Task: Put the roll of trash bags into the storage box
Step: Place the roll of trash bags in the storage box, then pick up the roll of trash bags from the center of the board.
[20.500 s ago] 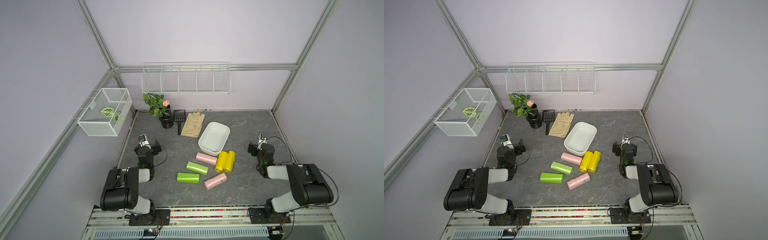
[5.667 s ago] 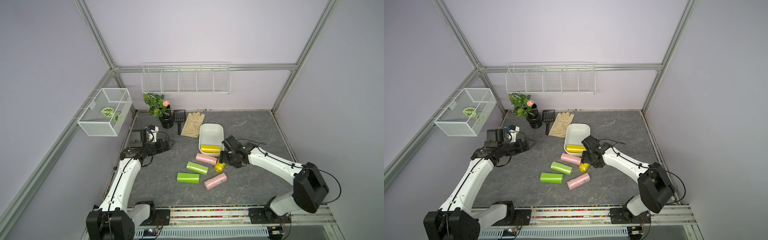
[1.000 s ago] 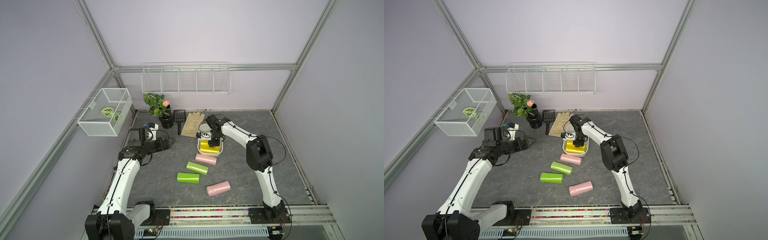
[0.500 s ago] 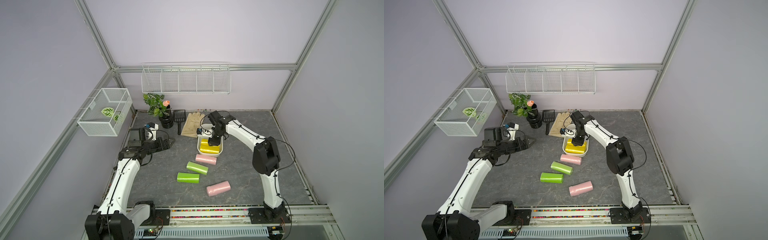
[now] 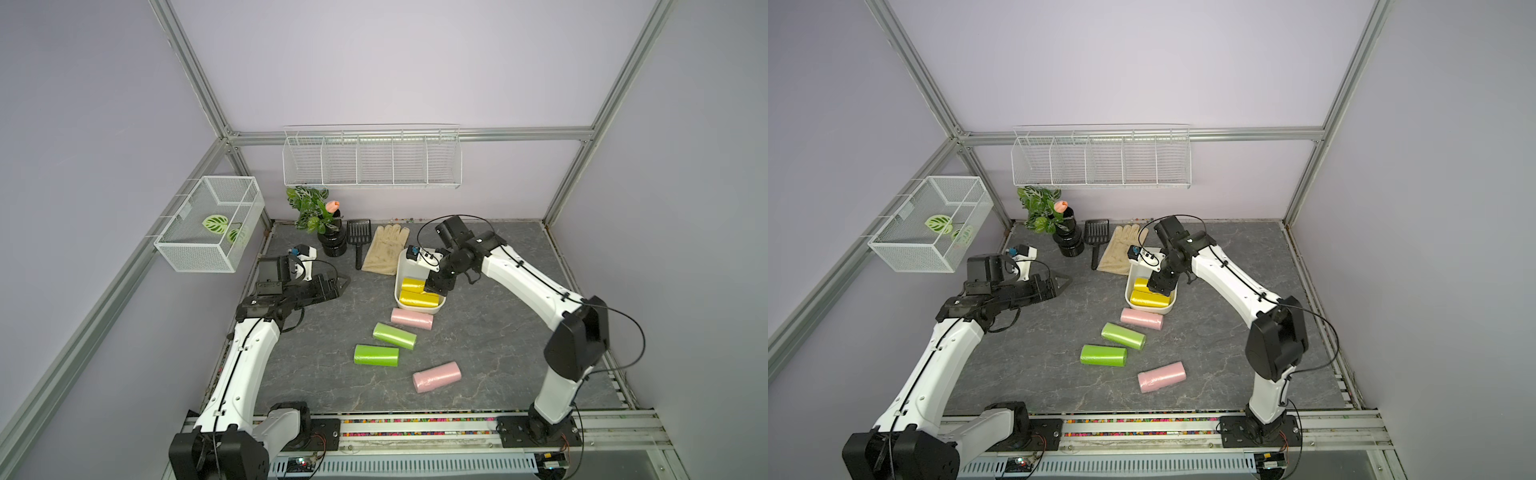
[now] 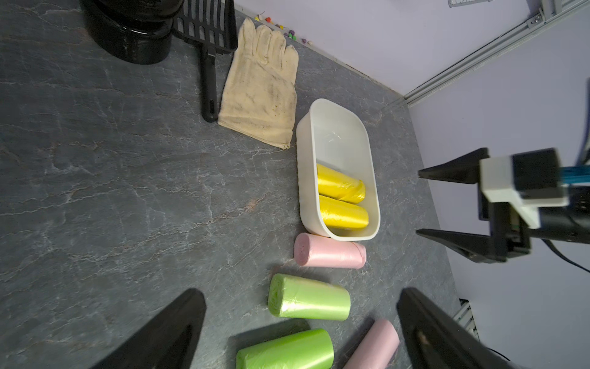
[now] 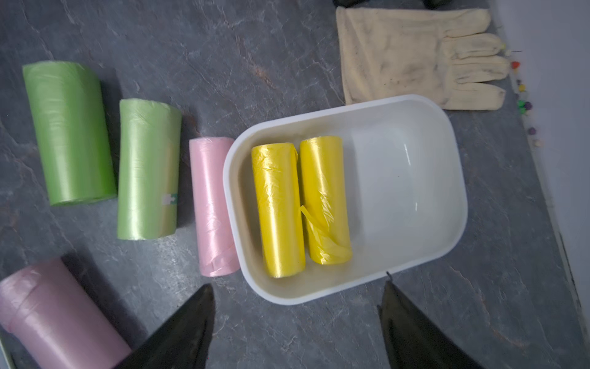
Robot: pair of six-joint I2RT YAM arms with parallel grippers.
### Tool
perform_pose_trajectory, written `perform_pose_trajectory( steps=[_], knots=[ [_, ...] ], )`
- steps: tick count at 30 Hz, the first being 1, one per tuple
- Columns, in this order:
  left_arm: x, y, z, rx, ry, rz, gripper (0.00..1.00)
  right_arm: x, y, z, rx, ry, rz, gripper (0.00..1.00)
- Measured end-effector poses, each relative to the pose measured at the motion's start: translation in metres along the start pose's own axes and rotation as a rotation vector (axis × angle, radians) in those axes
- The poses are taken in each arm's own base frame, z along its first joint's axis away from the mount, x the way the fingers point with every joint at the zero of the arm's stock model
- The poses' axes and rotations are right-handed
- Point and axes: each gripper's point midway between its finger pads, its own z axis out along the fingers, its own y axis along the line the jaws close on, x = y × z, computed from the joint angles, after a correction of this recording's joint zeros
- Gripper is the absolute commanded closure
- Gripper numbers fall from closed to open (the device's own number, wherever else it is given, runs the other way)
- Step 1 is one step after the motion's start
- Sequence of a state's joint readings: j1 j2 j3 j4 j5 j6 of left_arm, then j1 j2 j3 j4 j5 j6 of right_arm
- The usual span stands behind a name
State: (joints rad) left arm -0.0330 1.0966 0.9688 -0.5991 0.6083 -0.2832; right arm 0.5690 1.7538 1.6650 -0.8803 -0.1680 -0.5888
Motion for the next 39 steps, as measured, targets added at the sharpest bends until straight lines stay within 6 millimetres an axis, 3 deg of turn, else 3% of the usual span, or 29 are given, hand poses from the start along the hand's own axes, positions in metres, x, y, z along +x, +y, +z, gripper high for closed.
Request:
perform_pose_trajectory(
  steps=[6, 17, 20, 24, 28, 31, 34, 39],
  knots=[
    [-0.001, -0.002, -0.002, 0.006, -0.007, 0.006, 0.00, -0.012, 0.002, -0.057, 0.114, -0.154, 0.109, 0.01],
    [-0.002, -0.003, -0.003, 0.007, -0.011, 0.009, 0.00, 0.018, 0.007, -0.124, 0.282, -0.429, 0.616, 0.01],
    [-0.001, -0.003, -0.003, 0.008, -0.011, 0.009, 0.00, 0.041, 0.009, -0.114, 0.281, -0.471, 0.808, 0.01],
    [-0.001, -0.005, -0.004, 0.016, -0.013, 0.012, 0.00, 0.093, 0.018, -0.071, 0.254, -0.399, 1.134, 0.01],
    [-0.002, -0.007, -0.005, 0.019, -0.014, 0.013, 0.00, 0.133, 0.051, -0.042, 0.245, -0.321, 1.349, 0.01],
    [-0.001, -0.007, -0.005, 0.023, -0.013, 0.014, 0.00, 0.135, 0.082, -0.048, 0.245, -0.333, 1.375, 0.01],
    [-0.001, -0.007, -0.005, 0.024, -0.013, 0.014, 0.00, 0.138, 0.092, -0.053, 0.268, -0.314, 1.431, 0.07],
    [-0.001, -0.007, -0.005, 0.024, -0.013, 0.014, 0.00, 0.142, 0.118, -0.028, 0.301, -0.106, 1.460, 0.04]
  ],
)
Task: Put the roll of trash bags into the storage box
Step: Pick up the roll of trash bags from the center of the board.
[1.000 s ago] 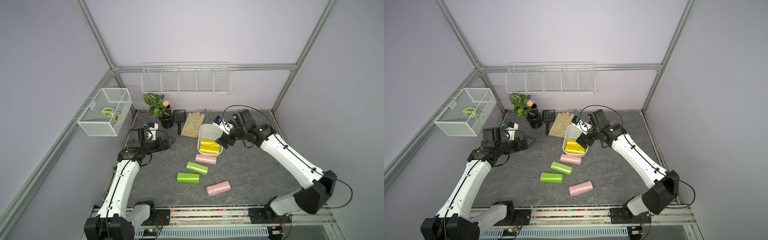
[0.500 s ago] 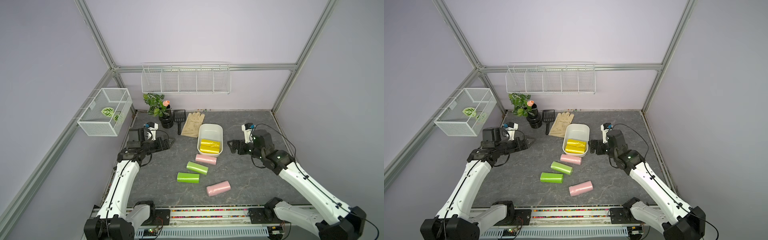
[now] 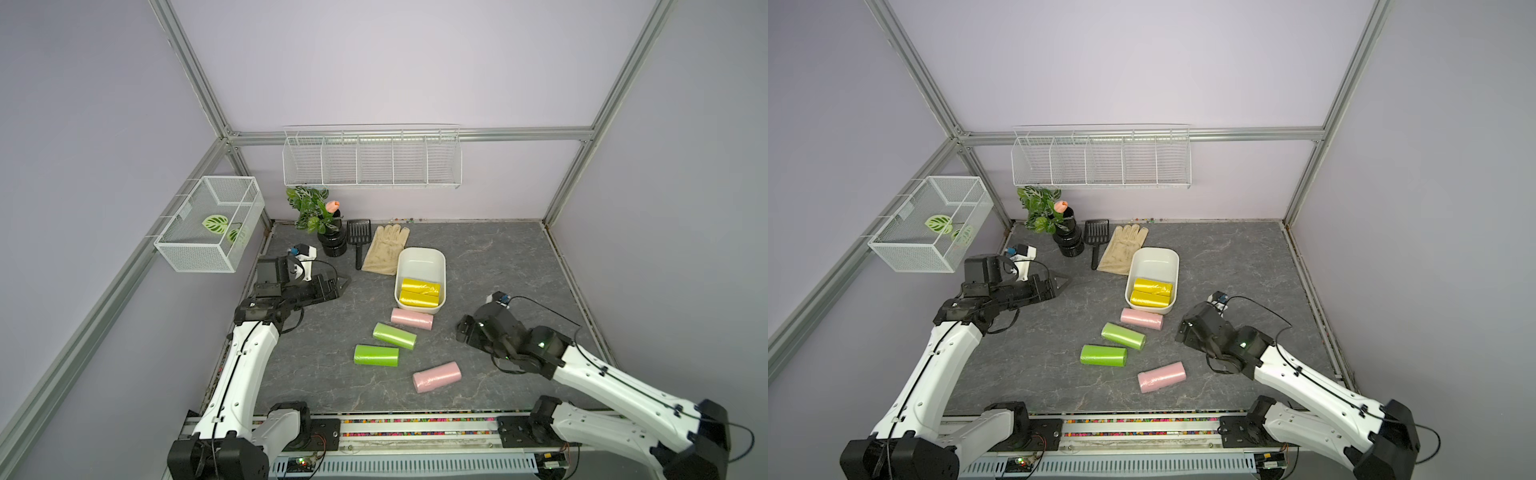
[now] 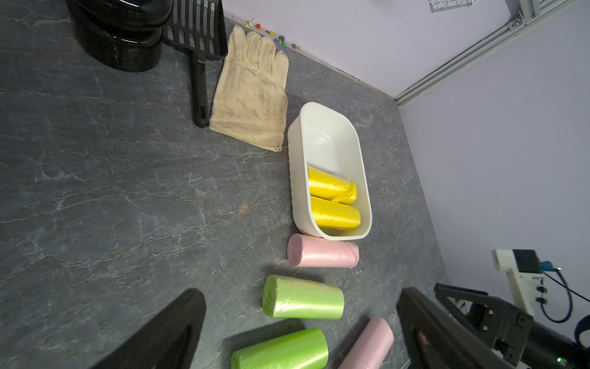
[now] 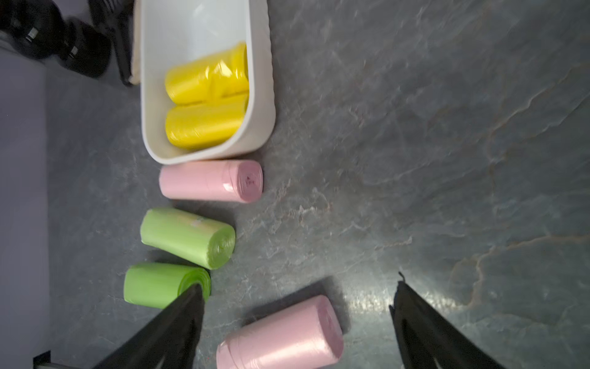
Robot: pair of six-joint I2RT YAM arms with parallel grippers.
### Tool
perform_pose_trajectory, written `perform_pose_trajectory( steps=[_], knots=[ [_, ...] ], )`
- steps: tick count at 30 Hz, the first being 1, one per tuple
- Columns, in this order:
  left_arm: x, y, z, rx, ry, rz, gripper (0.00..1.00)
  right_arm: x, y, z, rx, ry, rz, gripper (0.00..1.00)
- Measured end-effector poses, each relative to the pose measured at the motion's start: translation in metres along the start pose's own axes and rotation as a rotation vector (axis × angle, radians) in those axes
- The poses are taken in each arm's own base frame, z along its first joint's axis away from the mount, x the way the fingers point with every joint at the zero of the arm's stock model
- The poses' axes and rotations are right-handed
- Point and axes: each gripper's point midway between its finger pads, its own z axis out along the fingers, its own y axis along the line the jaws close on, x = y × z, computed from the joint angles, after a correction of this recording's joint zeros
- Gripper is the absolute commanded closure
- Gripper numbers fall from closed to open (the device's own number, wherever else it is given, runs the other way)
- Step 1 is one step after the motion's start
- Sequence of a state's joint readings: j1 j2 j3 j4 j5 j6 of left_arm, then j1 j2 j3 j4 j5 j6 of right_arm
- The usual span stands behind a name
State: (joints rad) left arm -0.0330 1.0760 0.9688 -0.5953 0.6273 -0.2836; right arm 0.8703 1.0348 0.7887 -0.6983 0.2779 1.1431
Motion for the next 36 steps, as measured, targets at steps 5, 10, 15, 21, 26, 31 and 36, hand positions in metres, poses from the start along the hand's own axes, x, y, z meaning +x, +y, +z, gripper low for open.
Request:
perform_pose_trajectory(
  steps=[5, 10, 15, 21, 26, 31, 36],
  knots=[
    [0.000, -0.001, -0.001, 0.002, -0.002, 0.002, 0.00, 0.028, 0.001, 0.005, 0.108, 0.108, 0.048, 0.08],
    [-0.001, -0.002, -0.001, 0.005, -0.006, 0.005, 0.00, 0.045, -0.014, -0.001, 0.184, 0.183, 0.231, 0.09],
    [-0.003, -0.008, -0.007, 0.018, -0.026, 0.019, 0.00, 0.059, -0.026, -0.027, 0.307, 0.268, 0.434, 0.03],
    [-0.004, -0.016, -0.014, 0.044, -0.048, 0.037, 0.00, 0.065, 0.001, -0.037, 0.392, 0.374, 0.521, 0.04],
    [-0.004, -0.019, -0.015, 0.049, -0.053, 0.039, 0.00, 0.091, 0.011, -0.010, 0.472, 0.482, 0.523, 0.06],
    [-0.003, -0.021, -0.014, 0.056, -0.048, 0.043, 0.00, 0.099, 0.021, 0.000, 0.441, 0.500, 0.529, 0.04],
    [-0.002, -0.023, -0.014, 0.061, -0.046, 0.047, 0.00, 0.105, 0.030, 0.019, 0.380, 0.500, 0.553, 0.07]
  ],
)
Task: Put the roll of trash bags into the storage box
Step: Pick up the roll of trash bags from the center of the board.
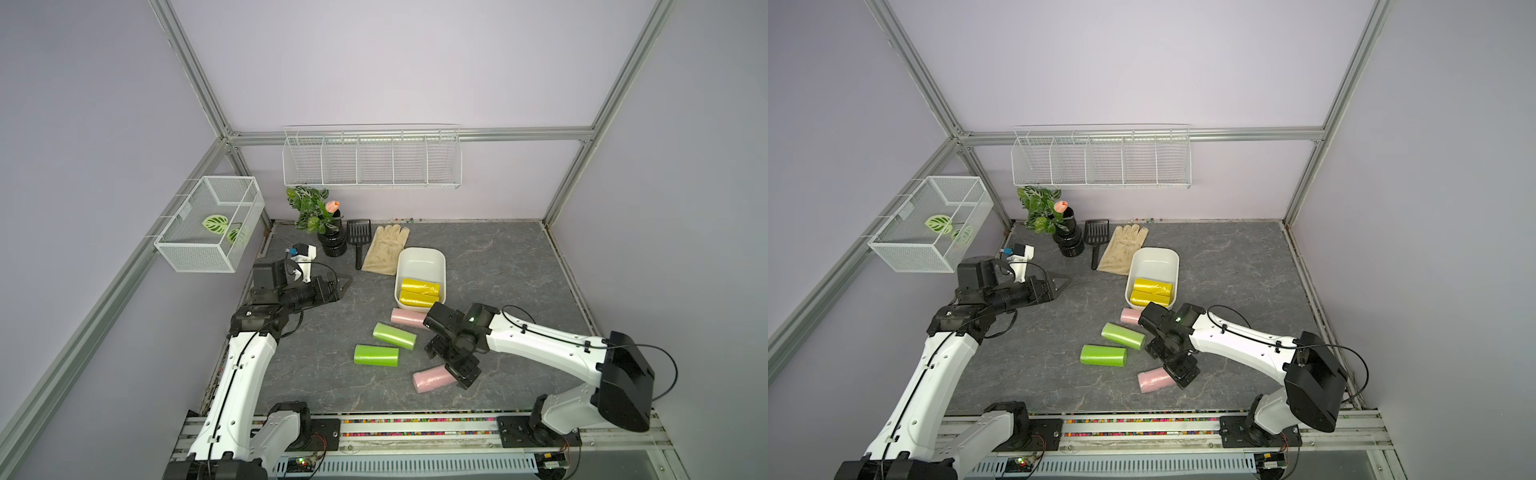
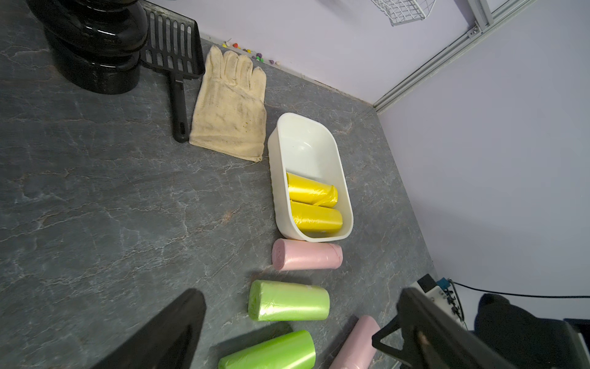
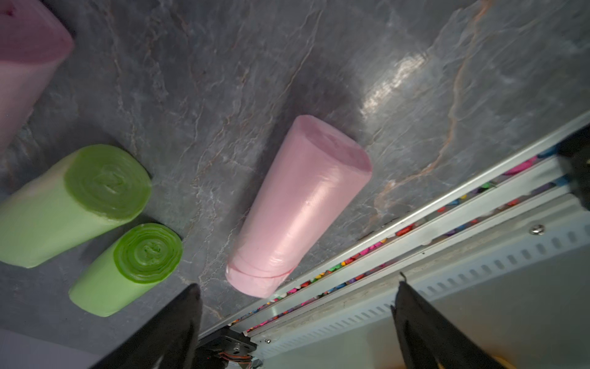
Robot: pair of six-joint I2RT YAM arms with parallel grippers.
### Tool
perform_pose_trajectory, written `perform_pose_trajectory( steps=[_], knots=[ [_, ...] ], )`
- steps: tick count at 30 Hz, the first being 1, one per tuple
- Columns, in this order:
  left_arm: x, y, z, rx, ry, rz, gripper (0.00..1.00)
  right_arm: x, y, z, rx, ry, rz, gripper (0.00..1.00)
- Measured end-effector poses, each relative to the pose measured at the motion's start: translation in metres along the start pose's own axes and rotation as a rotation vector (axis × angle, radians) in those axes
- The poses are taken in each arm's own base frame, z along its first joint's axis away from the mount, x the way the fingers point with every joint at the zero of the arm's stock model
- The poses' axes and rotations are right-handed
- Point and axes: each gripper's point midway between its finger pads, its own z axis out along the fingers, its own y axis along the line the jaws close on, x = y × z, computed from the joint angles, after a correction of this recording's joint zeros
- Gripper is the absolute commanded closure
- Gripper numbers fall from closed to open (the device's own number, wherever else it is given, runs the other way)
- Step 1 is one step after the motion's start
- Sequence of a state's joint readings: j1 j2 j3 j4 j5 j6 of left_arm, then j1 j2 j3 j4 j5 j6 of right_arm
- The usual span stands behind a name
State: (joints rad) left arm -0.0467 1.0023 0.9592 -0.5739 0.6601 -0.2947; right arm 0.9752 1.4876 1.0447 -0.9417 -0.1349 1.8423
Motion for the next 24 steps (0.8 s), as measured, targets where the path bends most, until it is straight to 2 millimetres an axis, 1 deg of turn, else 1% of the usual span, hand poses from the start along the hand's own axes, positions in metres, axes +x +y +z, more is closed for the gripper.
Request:
perform_pose_trajectory(
  steps=[4, 6, 10, 14, 18, 24],
  knots=[
    [0.001, -0.001, 0.001, 0.004, 0.003, 0.003, 0.00, 0.001, 0.002, 0.022, 0.000, 0.002, 0.018, 0.08],
    [0.001, -0.002, 0.001, 0.005, 0.004, 0.003, 0.00, 0.003, 0.004, 0.029, 0.001, 0.003, 0.025, 0.07],
    [0.001, -0.002, 0.001, 0.005, 0.004, 0.003, 0.00, 0.004, 0.009, 0.034, -0.006, 0.001, 0.037, 0.08],
    [0.001, -0.002, 0.001, 0.005, 0.004, 0.003, 0.00, 0.002, 0.014, 0.040, -0.027, 0.007, 0.056, 0.12],
    [0.001, -0.002, 0.001, 0.005, 0.004, 0.003, 0.00, -0.001, 0.012, 0.049, -0.036, 0.005, 0.078, 0.12],
    [0.001, -0.002, 0.001, 0.005, 0.004, 0.003, 0.00, -0.003, 0.019, 0.054, -0.044, -0.009, 0.082, 0.14]
  ],
)
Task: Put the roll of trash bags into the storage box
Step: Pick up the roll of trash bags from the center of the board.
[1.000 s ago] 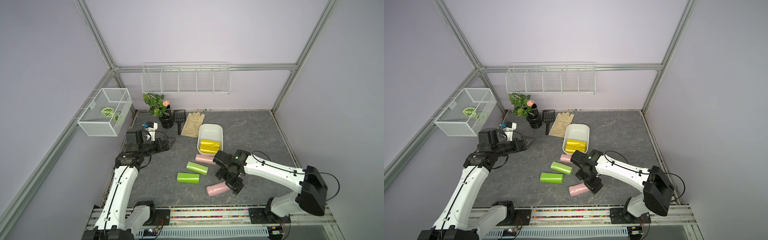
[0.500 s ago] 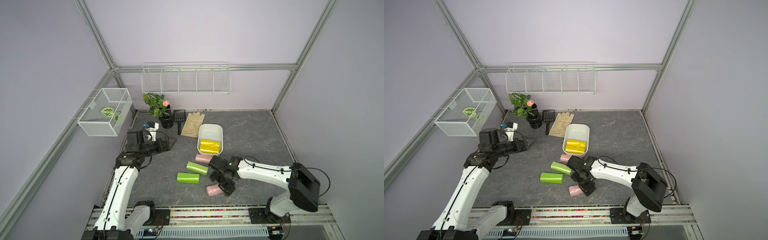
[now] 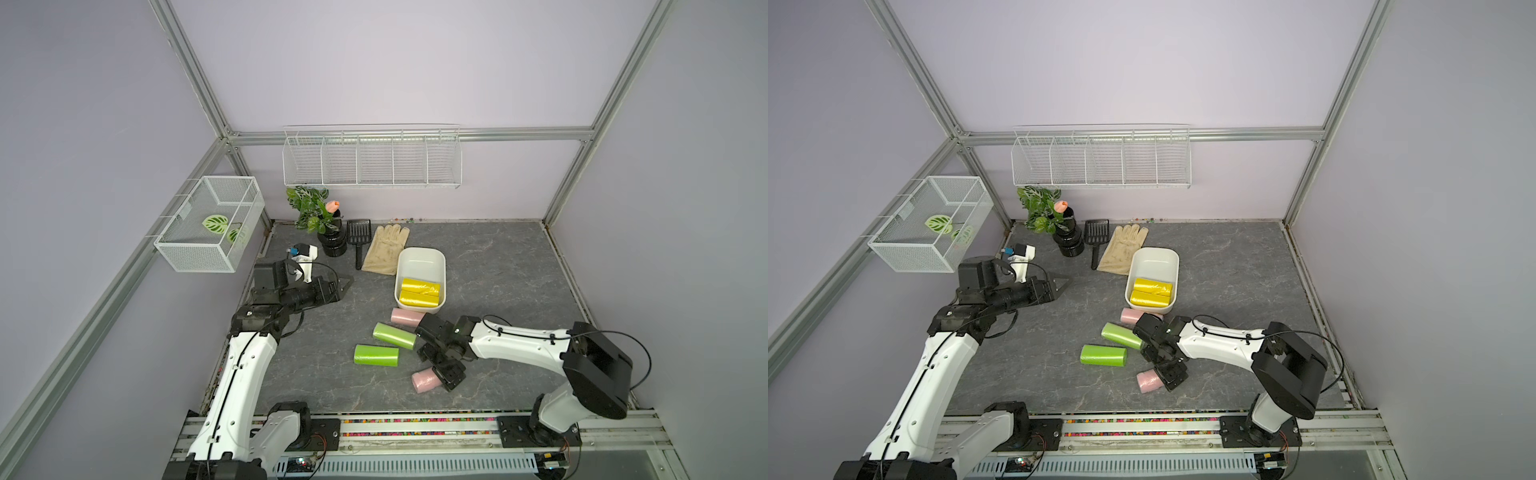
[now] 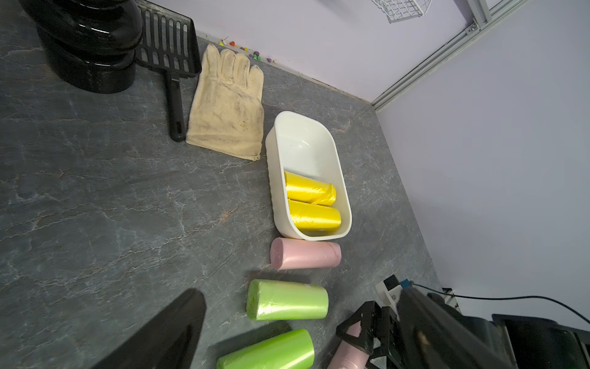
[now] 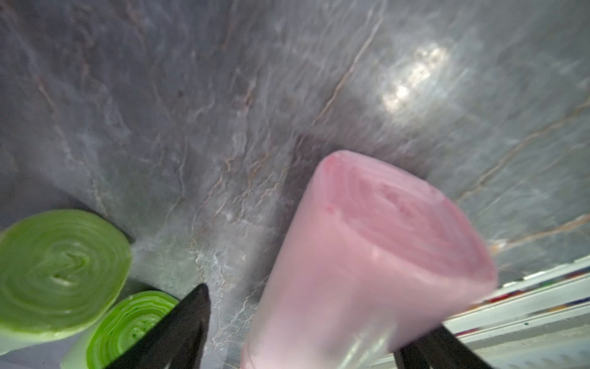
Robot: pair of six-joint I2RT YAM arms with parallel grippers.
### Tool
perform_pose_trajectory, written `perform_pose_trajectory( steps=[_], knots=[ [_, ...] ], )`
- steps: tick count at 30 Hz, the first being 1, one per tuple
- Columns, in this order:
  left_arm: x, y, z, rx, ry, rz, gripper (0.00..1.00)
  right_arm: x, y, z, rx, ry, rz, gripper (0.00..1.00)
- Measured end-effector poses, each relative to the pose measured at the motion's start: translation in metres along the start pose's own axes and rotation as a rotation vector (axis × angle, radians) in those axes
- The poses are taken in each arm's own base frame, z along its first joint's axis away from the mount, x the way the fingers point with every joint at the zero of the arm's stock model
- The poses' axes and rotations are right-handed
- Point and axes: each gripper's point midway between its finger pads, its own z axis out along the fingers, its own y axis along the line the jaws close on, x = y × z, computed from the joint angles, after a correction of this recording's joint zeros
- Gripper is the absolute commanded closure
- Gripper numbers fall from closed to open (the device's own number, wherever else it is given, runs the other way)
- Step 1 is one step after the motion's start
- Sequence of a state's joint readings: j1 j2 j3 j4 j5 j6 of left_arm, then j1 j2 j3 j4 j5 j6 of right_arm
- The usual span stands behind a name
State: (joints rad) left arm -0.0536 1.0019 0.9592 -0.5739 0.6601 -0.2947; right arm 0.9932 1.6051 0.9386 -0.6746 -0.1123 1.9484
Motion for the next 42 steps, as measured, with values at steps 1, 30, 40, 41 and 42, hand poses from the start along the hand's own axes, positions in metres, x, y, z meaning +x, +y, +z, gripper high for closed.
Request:
perform_pose_trajectory(
  steps=[1, 30, 40, 41, 42],
  knots=[
    [0.000, 0.000, 0.000, 0.000, 0.000, 0.000, 0.00, 0.000, 0.000, 0.001, 0.001, 0.000, 0.001, 0.17],
    [0.000, -0.001, -0.001, 0.000, -0.003, 0.002, 0.00, -0.013, 0.011, -0.019, -0.020, -0.063, -0.095, 0.86],
    [-0.001, 0.000, -0.001, -0.004, -0.005, 0.003, 0.00, -0.037, 0.023, -0.092, -0.233, -0.212, -0.221, 0.85],
    [-0.001, 0.000, -0.001, -0.004, -0.005, 0.003, 0.00, -0.039, 0.023, -0.096, -0.245, -0.226, -0.228, 0.86],
    [-0.001, 0.000, -0.001, -0.004, -0.005, 0.003, 0.00, -0.044, 0.022, -0.101, -0.256, -0.244, -0.234, 0.86]
  ],
)
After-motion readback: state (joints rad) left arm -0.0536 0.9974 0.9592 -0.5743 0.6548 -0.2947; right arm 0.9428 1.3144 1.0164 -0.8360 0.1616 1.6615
